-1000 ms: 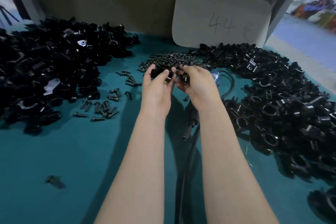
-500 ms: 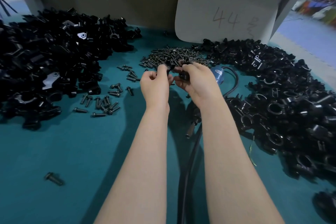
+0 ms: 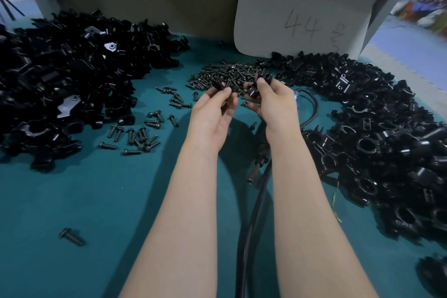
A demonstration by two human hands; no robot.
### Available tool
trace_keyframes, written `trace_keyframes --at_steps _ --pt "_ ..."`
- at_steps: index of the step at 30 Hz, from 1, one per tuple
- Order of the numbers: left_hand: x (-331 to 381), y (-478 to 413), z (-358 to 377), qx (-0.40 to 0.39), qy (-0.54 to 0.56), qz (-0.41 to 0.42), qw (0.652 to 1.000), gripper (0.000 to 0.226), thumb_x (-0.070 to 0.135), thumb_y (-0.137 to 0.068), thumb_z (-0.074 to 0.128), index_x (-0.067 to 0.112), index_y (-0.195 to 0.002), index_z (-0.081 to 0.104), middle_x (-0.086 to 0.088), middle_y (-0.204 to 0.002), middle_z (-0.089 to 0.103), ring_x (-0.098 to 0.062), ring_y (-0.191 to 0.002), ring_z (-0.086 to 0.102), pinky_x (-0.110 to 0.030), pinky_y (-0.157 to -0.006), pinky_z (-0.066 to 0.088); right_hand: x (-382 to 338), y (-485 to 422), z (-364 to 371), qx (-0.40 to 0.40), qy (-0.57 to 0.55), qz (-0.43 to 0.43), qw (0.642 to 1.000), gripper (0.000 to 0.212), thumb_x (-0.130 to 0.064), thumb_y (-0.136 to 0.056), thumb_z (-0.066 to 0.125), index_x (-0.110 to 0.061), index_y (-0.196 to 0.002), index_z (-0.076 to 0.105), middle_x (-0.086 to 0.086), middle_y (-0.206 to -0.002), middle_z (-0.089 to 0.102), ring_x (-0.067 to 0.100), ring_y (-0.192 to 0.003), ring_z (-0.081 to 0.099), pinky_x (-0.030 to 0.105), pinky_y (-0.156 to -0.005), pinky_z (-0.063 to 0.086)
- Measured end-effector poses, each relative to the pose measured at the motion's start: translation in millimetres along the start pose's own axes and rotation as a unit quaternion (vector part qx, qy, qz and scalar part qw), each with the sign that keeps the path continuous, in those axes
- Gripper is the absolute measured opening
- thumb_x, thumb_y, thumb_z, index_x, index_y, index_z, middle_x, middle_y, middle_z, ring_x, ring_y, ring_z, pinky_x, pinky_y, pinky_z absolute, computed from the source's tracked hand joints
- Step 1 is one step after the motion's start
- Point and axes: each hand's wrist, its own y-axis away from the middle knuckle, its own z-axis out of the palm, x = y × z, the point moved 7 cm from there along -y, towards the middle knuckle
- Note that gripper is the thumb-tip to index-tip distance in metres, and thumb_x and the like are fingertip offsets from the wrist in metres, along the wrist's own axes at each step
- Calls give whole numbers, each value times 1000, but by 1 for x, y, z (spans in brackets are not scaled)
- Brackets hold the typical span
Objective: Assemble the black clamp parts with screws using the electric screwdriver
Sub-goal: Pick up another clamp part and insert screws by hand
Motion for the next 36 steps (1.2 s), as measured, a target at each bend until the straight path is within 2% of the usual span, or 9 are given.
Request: trace_keyframes --at_steps 3,8,12,16,20,25,29,33,36 --pt "1 -1 2 -14 -92 27 995 6 10 -96 57 15 -93 60 -3 -86 63 -8 -70 60 -16 -58 52 2 0 -1 1 -5 4 1000 20 -21 -99 48 -8 -97 64 -2 -82 62 10 -74 64 24 -66 55" --pt "4 0 4 2 -216 90 972 17 15 -100 50 16 -107 65 3 -93 67 -8 -77 62 -13 -61 51 1 3 16 -74 -47 30 996 22 -17 -98 51 -24 -83 65 0 -86 68 13 -78 66 22 -63 55" --pt "3 -2 -2 45 -285 104 952 25 25 -101 49 19 -121 62 -3 -112 67 -16 -95 61 -26 -86 50 3 3 21 -75 -33 19 996 25 -10 -96 52 -18 -77 65 2 -81 66 21 -84 67 29 -77 58" --pt "-9 -3 0 1 -131 -35 991 12 25 -100 51 21 -100 62 -5 -97 60 -12 -66 60 -28 -72 52 1 1 22 -82 -77 22 993 24 -5 -97 50 -11 -77 62 4 -80 65 12 -76 64 20 -67 57" --pt "-11 -1 2 -13 0 -125 992 22 21 -100 51 12 -118 60 -17 -110 62 -25 -90 65 -41 -90 54 1 3 25 -85 -54 12 995 24 -7 -97 51 -12 -77 62 0 -78 65 7 -72 64 15 -65 54" --pt "-11 10 4 -17 -91 -165 982 40 36 -100 48 10 -131 49 -16 -85 59 -23 -58 66 -47 -71 56 -6 6 22 -75 12 -24 997 22 -12 -97 51 -15 -77 62 -1 -76 66 7 -70 66 28 -77 57" --pt "-10 12 4 -25 -165 -180 969 53 49 -100 41 20 -143 39 -26 -121 60 -30 -75 68 -48 -73 56 -16 10 19 -51 106 -78 990 19 -17 -96 51 -3 -90 64 11 -88 70 27 -88 67 47 -88 52" --pt "0 7 -3 4 -333 -97 938 50 51 -101 32 28 -145 28 -16 -91 72 -24 -62 72 -36 -57 58 -23 12 17 -49 168 -114 978 16 -19 -96 51 -10 -90 63 5 -87 68 25 -90 64 47 -88 50" --pt "4 2 -4 7 -353 -52 934 47 45 -103 33 25 -146 32 -12 -94 72 -18 -56 70 -30 -51 56 -23 11 18 -57 185 -116 974 14 -15 -94 52 -8 -90 63 8 -88 67 29 -92 63 49 -88 49"
